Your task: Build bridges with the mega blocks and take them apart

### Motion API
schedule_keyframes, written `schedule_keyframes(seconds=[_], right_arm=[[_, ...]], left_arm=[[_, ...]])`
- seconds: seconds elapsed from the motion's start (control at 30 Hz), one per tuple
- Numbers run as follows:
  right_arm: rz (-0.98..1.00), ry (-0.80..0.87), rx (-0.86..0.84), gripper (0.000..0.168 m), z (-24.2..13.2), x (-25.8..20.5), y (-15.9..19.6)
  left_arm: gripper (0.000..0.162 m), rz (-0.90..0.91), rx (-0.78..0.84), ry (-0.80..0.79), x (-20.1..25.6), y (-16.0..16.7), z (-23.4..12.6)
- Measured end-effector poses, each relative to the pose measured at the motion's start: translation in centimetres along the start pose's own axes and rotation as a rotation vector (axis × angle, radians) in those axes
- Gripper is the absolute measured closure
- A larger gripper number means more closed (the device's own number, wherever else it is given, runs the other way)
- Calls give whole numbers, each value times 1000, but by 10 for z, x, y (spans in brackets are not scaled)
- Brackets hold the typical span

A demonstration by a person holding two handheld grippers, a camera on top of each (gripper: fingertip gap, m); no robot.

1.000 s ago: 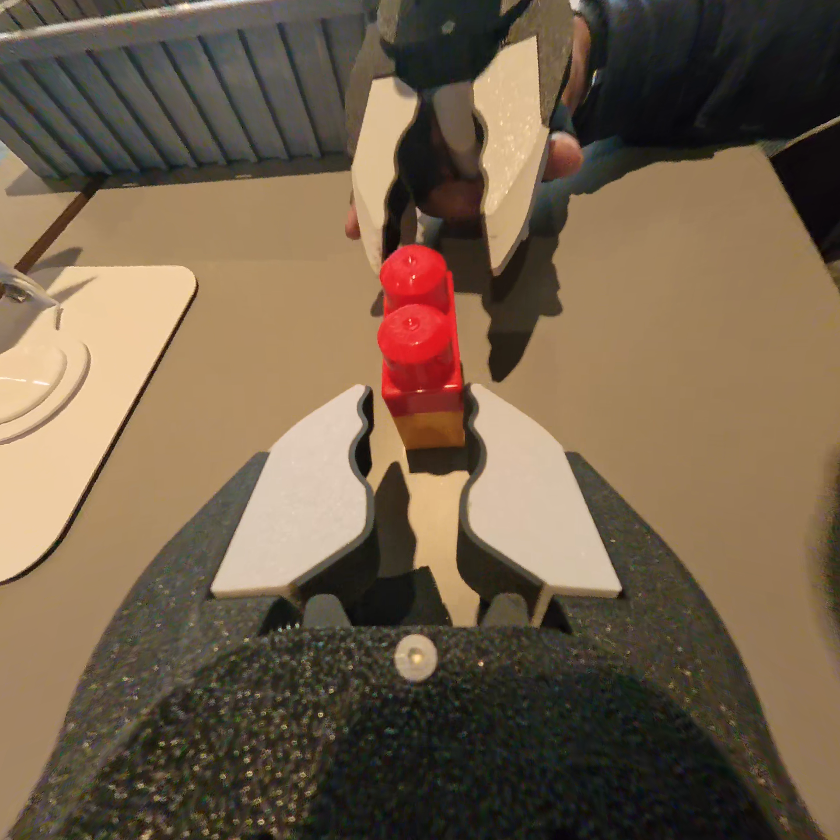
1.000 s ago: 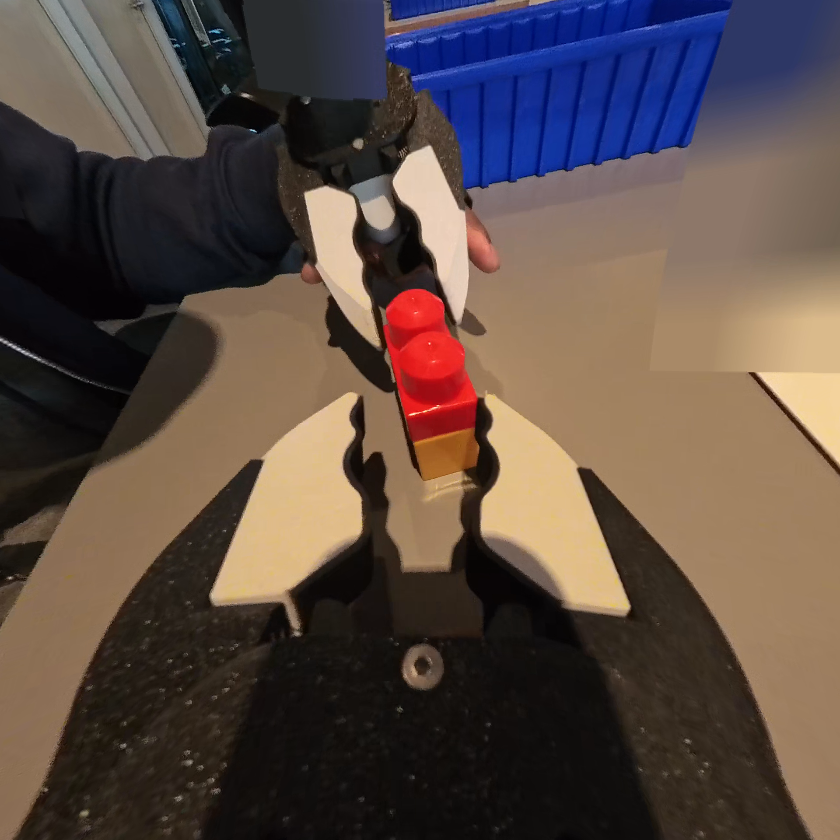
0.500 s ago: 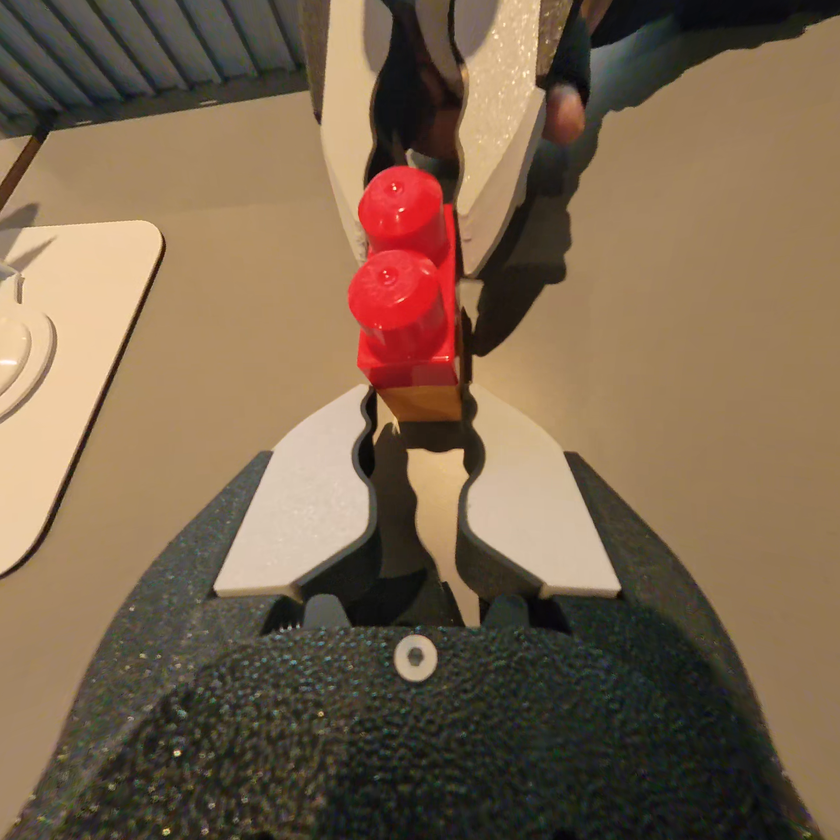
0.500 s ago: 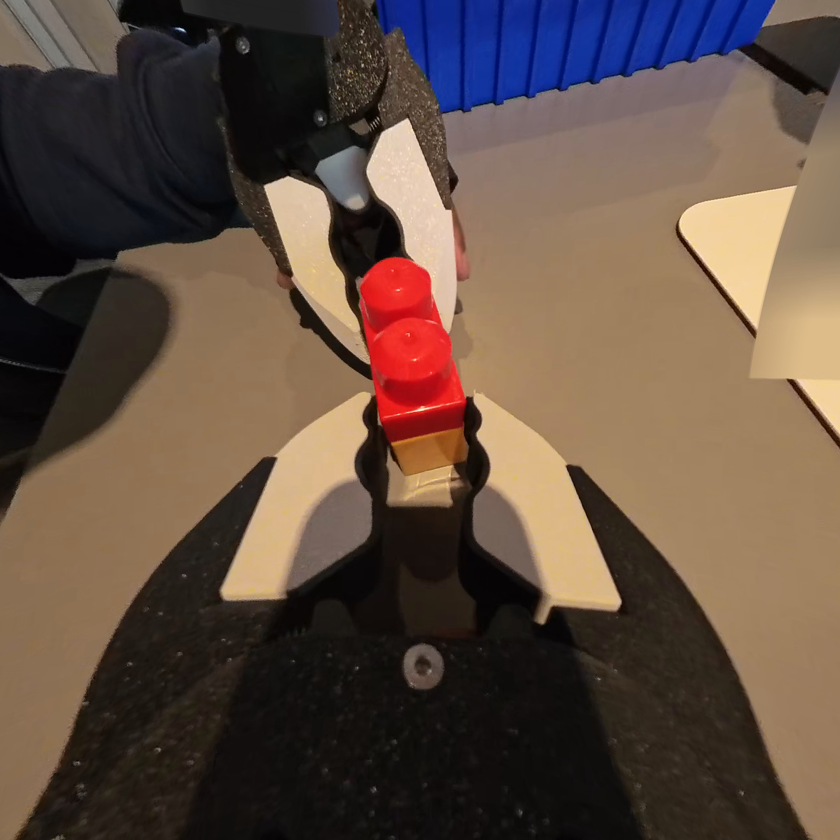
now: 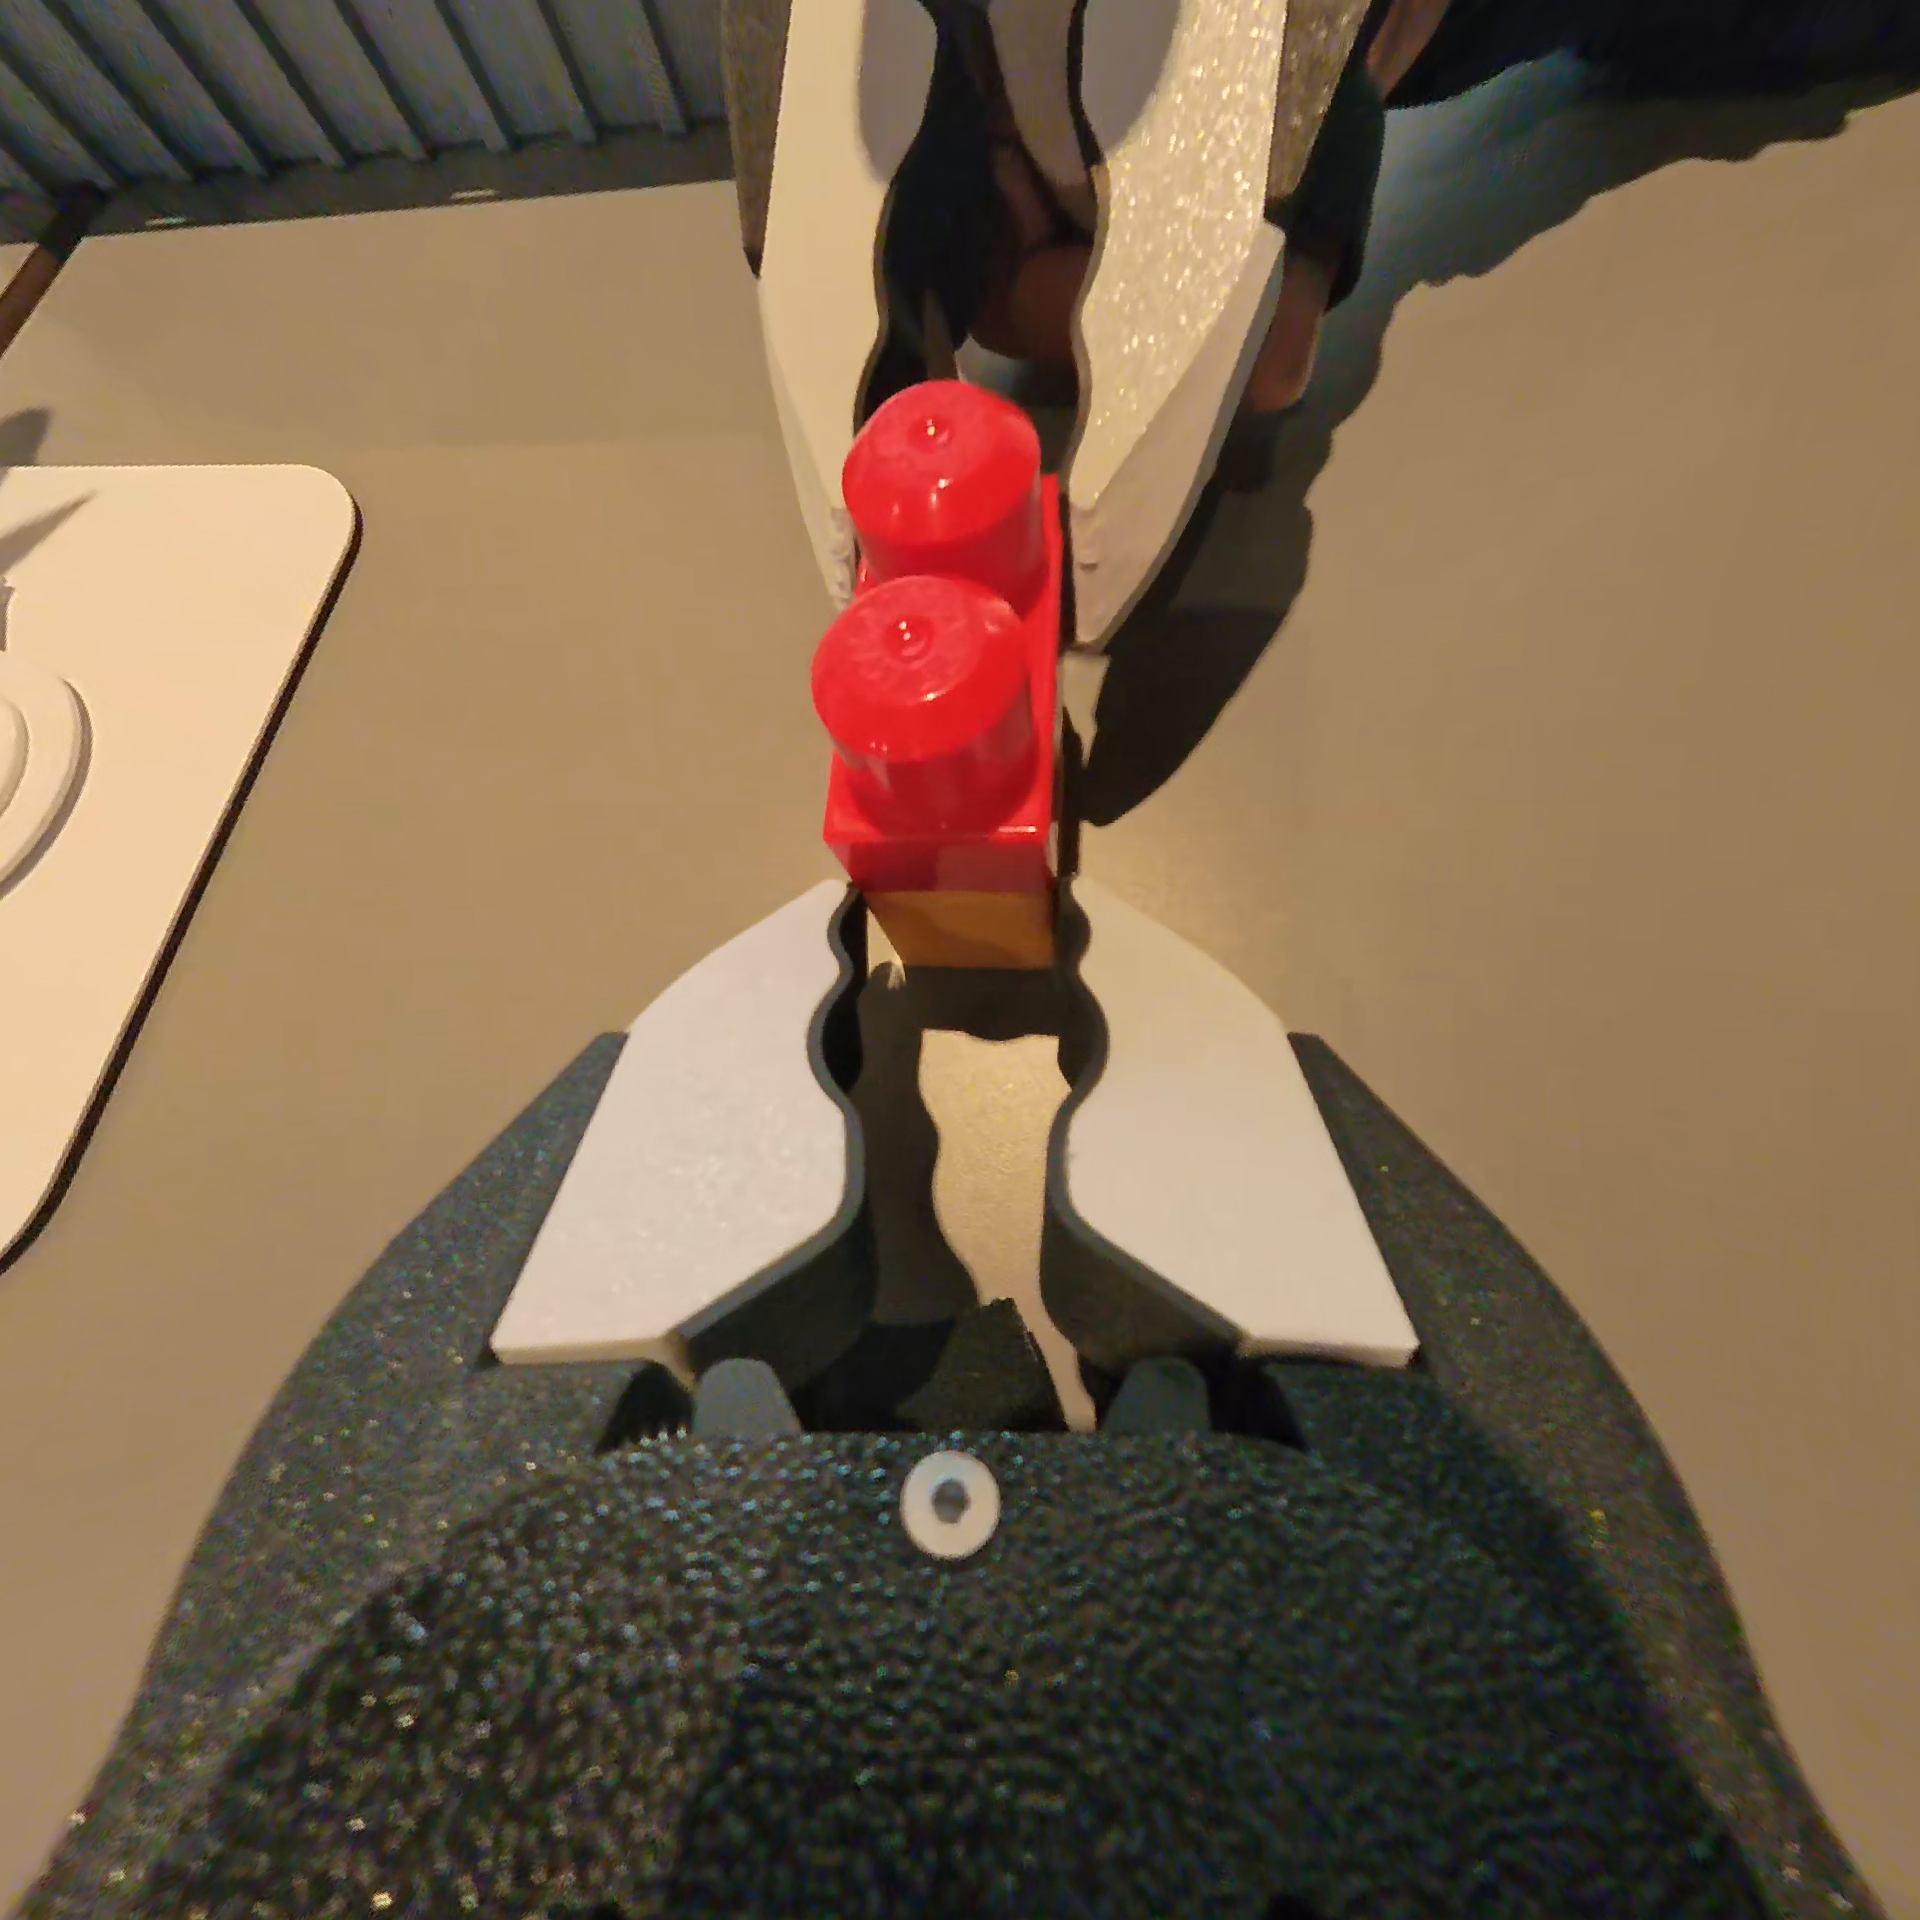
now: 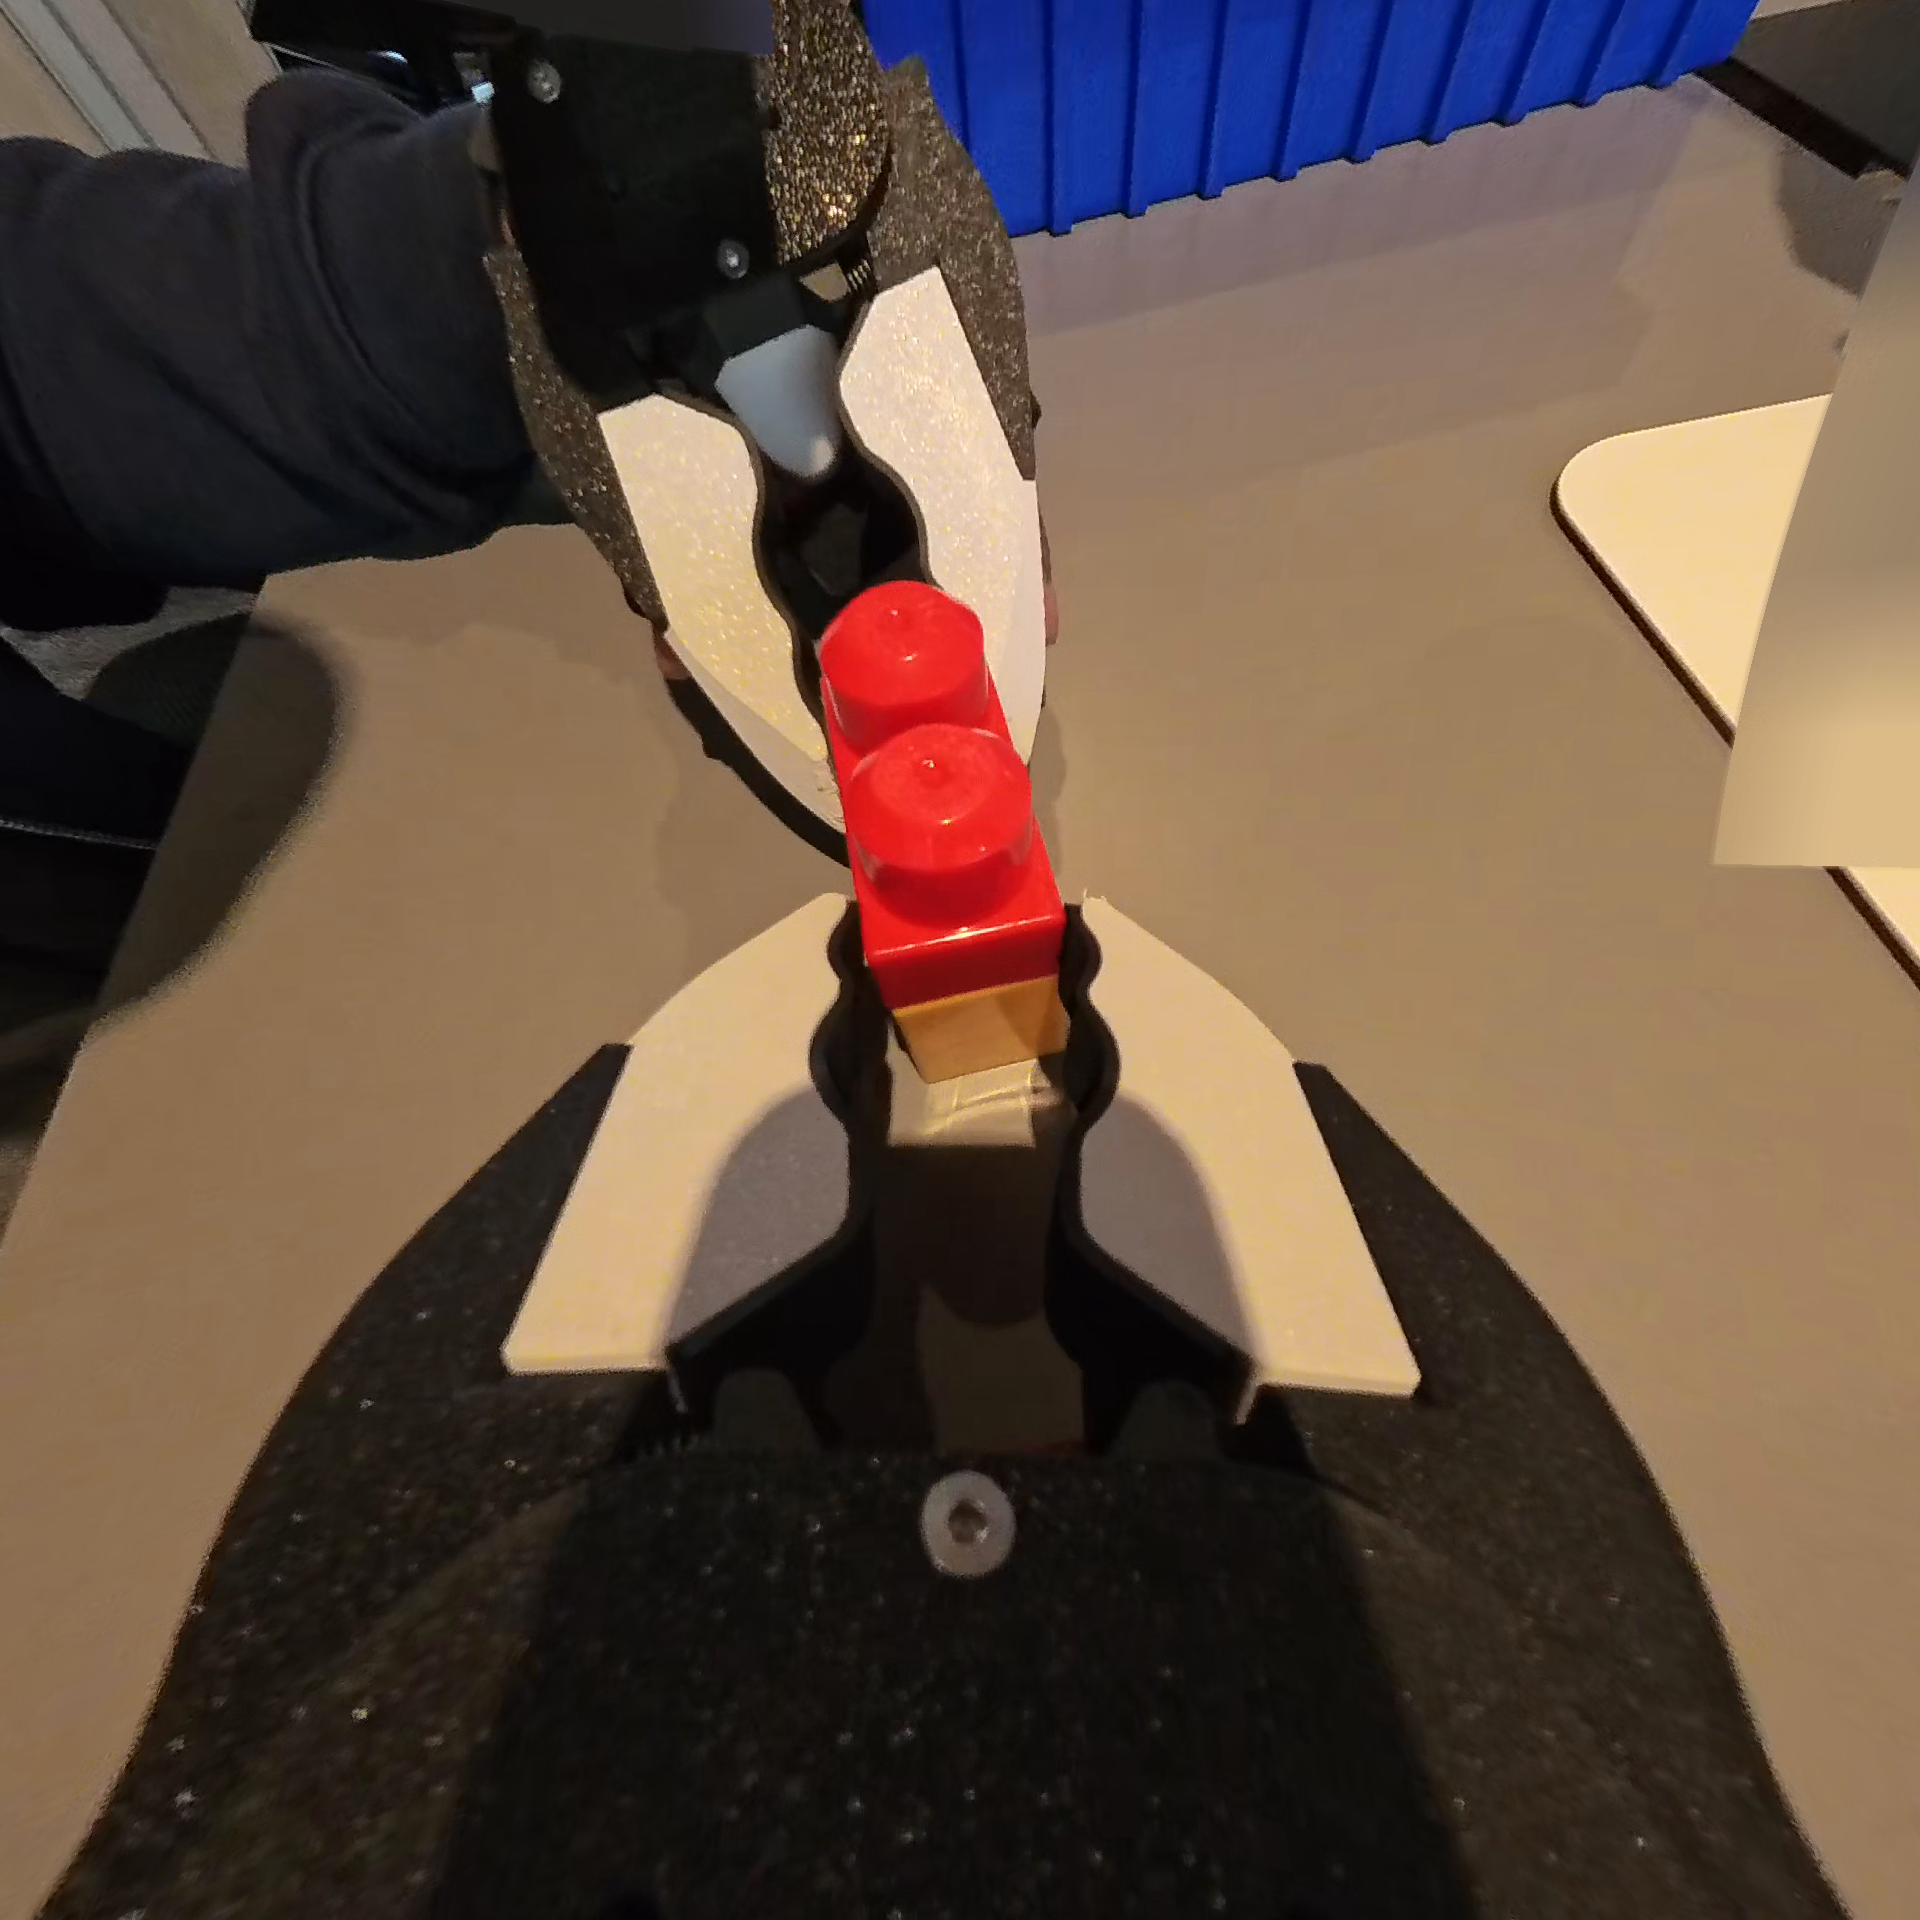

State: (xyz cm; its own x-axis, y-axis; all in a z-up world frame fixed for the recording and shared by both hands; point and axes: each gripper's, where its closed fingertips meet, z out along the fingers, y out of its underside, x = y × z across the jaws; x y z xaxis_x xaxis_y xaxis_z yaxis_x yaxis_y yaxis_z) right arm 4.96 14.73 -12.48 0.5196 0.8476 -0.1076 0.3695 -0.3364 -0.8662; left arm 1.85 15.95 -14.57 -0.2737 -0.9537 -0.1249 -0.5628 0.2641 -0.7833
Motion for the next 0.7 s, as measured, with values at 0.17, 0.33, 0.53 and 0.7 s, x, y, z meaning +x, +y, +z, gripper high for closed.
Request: schedule_keyframes(seconds=[0.17,0.33,0.53,0.7], right_arm=[[5,-6,-5,131,0,0,0],[13,-16,2,131,0,0,0],[1,-10,14,132,-2,-1,0],[-36,80,67,132,-10,5,-9]], left_arm=[[128,1,-2,-3,0,0,0],[127,29,-1,-19,0,0,1],[124,62,21,-29,-1,-3,1],[126,34,97,-71,-13,-10,-11]])
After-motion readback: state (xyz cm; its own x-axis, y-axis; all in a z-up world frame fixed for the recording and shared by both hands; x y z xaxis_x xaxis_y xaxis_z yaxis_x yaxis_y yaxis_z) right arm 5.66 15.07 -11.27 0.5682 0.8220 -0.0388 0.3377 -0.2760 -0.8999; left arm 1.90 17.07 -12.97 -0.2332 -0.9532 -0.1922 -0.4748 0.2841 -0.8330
